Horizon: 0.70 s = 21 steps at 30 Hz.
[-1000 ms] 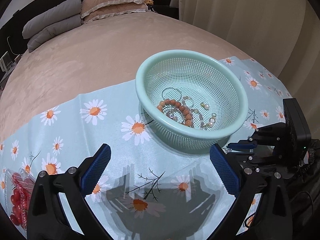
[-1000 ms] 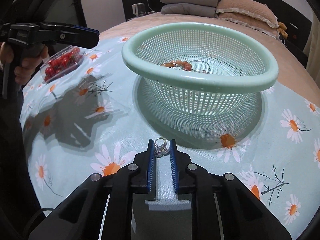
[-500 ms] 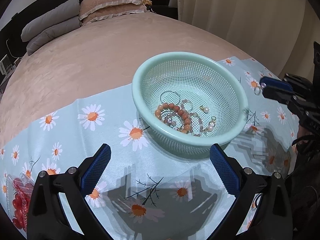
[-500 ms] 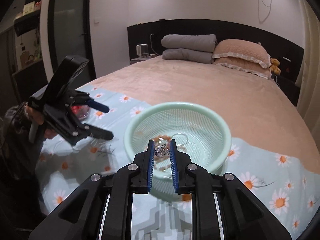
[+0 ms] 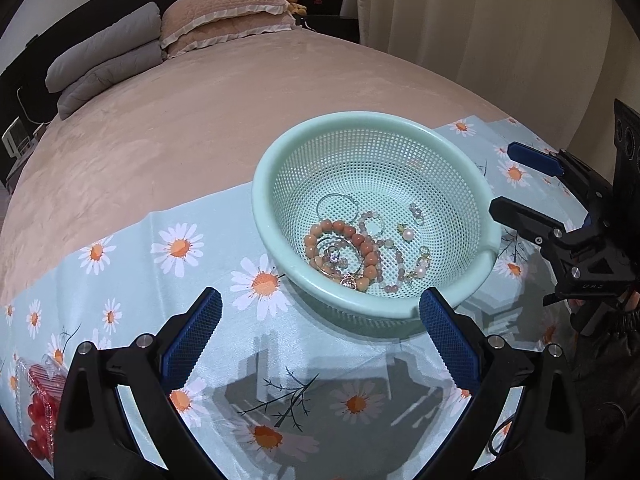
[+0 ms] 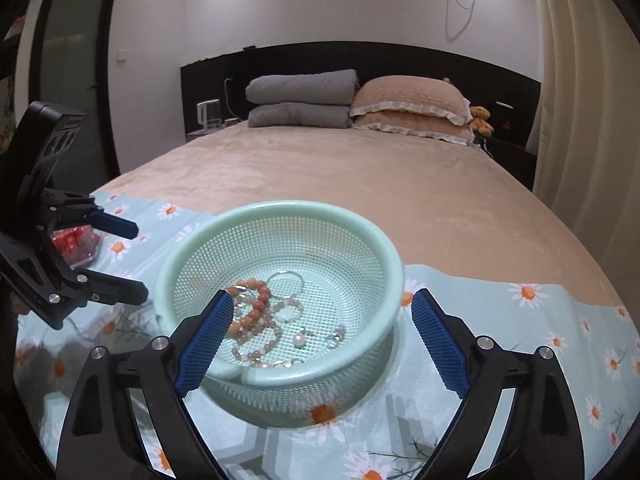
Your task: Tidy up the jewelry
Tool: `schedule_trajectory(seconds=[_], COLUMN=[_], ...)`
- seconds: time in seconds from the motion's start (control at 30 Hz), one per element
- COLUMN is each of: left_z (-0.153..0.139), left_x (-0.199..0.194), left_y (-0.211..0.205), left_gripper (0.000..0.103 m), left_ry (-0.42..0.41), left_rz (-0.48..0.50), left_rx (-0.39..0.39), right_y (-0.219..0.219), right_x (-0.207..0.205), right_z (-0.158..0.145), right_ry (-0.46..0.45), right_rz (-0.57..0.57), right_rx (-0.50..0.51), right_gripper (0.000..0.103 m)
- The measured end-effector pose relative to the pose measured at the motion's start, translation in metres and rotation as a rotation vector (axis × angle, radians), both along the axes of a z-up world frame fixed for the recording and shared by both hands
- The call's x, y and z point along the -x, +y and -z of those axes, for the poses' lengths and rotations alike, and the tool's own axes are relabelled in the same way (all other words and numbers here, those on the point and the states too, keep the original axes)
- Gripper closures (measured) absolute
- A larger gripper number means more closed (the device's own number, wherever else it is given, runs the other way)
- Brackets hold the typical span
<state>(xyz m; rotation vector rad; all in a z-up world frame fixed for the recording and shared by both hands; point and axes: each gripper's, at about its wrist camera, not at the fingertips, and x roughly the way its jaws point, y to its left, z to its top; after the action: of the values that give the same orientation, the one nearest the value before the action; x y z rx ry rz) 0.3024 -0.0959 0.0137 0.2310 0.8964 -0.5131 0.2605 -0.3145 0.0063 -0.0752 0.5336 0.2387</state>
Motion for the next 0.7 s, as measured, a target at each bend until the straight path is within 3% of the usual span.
schedule_trajectory(seconds=[0.17, 0.33, 0.47, 0.53, 0.7], left_z=[0.006, 0.003, -0.005, -0.007, 0.002], left_x=[-0.003, 0.005, 0.020, 0.027, 0.047], left_y=[0.002, 0.002, 0.002, 0.004, 0.005], left_gripper=[0.006, 0.006, 0.006, 0.006, 0.006], left_ry=[-0.003, -0.025, -0.116, -0.130, -0.169], left_rz=[-0.058, -0.069, -0.122, -0.138, -0.145], left_rx=[0.002, 0.046, 0.018, 0.026, -0.045], right_y=[-0.014, -0.020, -0.015, -0.011, 0.004], right_x=[-0.002, 0.003, 0.012, 0.019, 0.035], right_z=[0.006, 0.005, 0.005, 0.006, 0.021], right_ry=[0.037, 0.042, 0.040, 0.036, 0.086], right_rz=[0.085, 0.081, 0.088, 0.102, 0.096], right_rx=[-0.035, -0.108, -0.103, -0.100, -0.083], right_gripper=[0.016, 0.016, 0.016, 0.016, 0.016])
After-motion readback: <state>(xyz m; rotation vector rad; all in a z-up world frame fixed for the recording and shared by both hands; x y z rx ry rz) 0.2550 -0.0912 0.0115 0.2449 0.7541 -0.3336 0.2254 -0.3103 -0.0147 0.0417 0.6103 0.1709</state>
